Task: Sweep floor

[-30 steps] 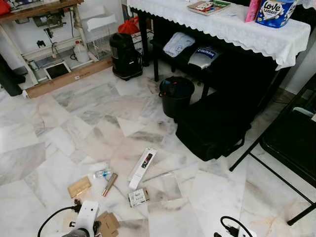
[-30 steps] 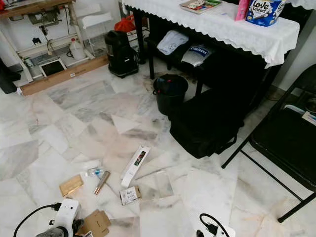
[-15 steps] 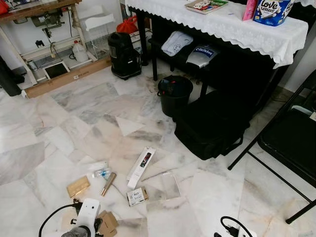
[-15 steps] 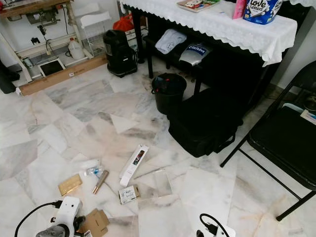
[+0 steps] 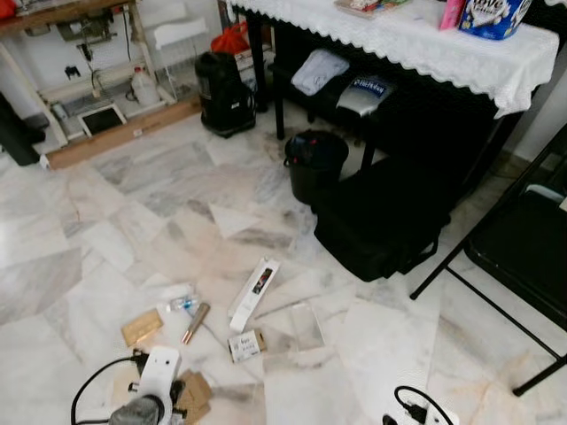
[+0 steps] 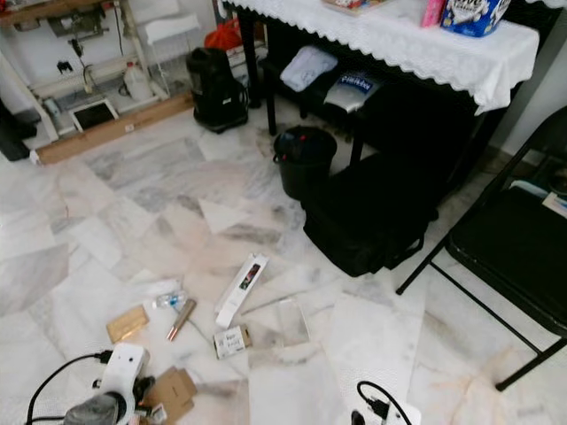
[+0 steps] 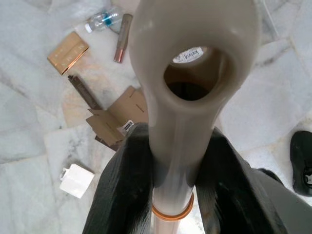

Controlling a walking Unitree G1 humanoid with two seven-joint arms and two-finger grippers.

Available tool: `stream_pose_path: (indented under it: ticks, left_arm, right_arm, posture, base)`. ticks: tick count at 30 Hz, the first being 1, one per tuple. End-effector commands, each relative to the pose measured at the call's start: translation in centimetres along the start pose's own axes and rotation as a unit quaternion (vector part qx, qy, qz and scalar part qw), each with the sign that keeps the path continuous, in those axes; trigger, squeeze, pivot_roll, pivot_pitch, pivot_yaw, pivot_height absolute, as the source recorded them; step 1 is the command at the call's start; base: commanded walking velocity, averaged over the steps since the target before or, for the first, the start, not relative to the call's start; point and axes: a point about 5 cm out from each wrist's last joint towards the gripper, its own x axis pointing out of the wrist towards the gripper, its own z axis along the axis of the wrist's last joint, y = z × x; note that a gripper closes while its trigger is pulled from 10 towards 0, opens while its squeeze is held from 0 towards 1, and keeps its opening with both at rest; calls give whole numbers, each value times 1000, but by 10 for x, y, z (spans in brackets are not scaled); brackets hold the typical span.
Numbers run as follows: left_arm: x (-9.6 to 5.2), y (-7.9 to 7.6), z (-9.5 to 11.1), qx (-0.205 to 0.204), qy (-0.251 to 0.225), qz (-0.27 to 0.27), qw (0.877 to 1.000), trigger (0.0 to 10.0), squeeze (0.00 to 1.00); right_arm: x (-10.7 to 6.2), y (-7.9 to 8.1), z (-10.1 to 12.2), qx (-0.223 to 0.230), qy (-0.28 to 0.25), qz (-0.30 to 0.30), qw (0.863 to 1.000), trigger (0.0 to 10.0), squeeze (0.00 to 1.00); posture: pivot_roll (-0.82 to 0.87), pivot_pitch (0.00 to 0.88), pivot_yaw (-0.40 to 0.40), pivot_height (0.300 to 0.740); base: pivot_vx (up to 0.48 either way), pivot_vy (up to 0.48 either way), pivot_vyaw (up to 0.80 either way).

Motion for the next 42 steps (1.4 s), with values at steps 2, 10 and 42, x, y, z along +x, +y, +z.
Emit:
stream_pose_path:
  ticks: [2, 10, 42]
  left_arm:
    - [-3, 1, -8, -10, 7, 2, 1000, 10000, 0]
    - [-3, 2, -10, -8, 10, 3, 1000, 10000, 0]
    - [-4, 1, -15, -4, 18, 0, 1000, 10000, 0]
  right_arm:
    - [-3, -2, -8, 6, 12, -6, 1000, 10000, 0]
    - [-3, -2, -8, 5, 12, -6, 1000, 10000, 0]
    - [-2, 3, -6, -12, 5, 6, 1000, 10000, 0]
  posture:
    - [32, 76, 63, 740]
    - [30, 66, 65, 740]
    - [39, 70, 63, 740]
  base:
    - [-313, 0, 0]
    - [-302, 0, 0]
    - [-262, 0, 107]
